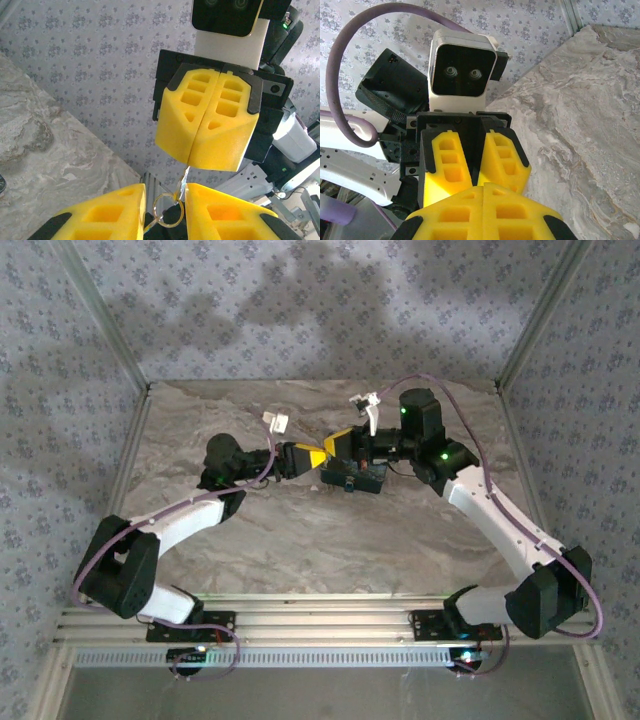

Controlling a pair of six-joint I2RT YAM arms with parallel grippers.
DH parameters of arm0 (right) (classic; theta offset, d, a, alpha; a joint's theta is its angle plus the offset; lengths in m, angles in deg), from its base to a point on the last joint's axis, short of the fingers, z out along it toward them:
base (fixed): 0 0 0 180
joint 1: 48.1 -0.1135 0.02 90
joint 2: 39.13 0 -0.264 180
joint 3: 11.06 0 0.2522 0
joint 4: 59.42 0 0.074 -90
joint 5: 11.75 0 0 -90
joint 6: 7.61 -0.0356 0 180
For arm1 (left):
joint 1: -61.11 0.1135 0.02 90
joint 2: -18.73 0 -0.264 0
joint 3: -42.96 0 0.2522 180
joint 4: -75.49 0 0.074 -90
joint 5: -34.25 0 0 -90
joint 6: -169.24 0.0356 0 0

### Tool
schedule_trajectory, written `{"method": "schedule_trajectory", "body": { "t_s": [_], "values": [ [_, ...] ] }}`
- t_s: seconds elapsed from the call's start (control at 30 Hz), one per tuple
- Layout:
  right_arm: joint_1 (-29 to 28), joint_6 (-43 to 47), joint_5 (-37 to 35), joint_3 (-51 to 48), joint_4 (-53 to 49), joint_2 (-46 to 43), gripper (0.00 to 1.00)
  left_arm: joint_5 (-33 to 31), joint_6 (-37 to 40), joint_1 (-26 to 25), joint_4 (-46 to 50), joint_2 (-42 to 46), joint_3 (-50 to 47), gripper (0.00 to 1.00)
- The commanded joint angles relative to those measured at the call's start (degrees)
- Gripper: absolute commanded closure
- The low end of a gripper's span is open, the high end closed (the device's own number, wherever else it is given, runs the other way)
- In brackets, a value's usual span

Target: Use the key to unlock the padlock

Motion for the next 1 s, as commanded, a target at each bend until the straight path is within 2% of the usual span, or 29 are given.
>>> {"method": "schedule_trajectory", "body": {
  "t_s": [0.0,0.13,0.43,0.5,0.6,0.67,0.97],
  "values": [
    [-0.17,-0.67,0.45,-0.37,1.19,-1.13,1.00,1.58,2.05,-0.48,0.22,0.49,1.10,0.74],
    [-0.35,-0.67,0.50,-0.39,1.24,-1.00,1.00,1.54,2.10,-0.44,0.48,0.69,1.19,0.83],
    [-0.50,-0.67,1.18,-0.79,1.52,-0.69,1.00,-0.18,4.00,-0.49,2.95,2.78,0.92,0.95],
    [-0.53,-0.75,1.47,-0.98,1.70,-0.73,1.00,-0.28,4.51,-0.45,4.29,3.33,1.10,0.93],
    [-0.53,-0.88,1.56,-1.16,2.03,-0.83,1.00,-0.37,4.01,-0.50,4.13,3.69,1.04,0.71],
    [-0.53,-1.02,1.63,-1.16,2.35,-0.77,1.00,-0.61,4.03,-0.43,4.03,3.98,0.82,0.65],
    [-0.62,-1.63,1.90,-1.16,3.25,-0.54,1.00,-0.61,6.44,-0.46,7.44,5.53,0.76,0.71]
  ]
}}
